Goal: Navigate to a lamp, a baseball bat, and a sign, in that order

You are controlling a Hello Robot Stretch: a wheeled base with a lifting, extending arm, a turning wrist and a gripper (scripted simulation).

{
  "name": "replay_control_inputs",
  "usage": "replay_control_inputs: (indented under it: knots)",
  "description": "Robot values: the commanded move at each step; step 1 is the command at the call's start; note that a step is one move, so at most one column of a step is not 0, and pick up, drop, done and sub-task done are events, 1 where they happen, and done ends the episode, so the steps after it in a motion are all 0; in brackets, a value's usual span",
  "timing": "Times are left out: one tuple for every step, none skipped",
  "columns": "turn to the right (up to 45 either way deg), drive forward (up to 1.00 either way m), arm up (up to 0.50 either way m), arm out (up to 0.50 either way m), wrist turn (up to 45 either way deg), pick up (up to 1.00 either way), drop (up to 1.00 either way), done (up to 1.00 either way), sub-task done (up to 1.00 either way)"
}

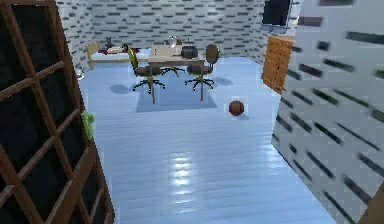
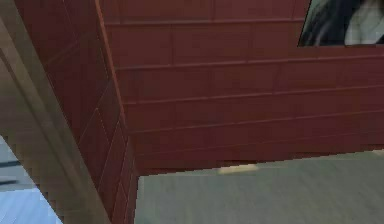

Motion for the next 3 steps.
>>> replay_control_inputs:
  knots:
    - [-9.0,0.00,0.00,0.00,0.0,0.00,0.00,0.00,0.00]
    - [0.0,1.00,0.00,0.00,0.0,0.00,0.00,0.00,0.00]
    - [0.0,1.00,0.00,0.00,0.0,0.00,0.00,0.00,0.00]
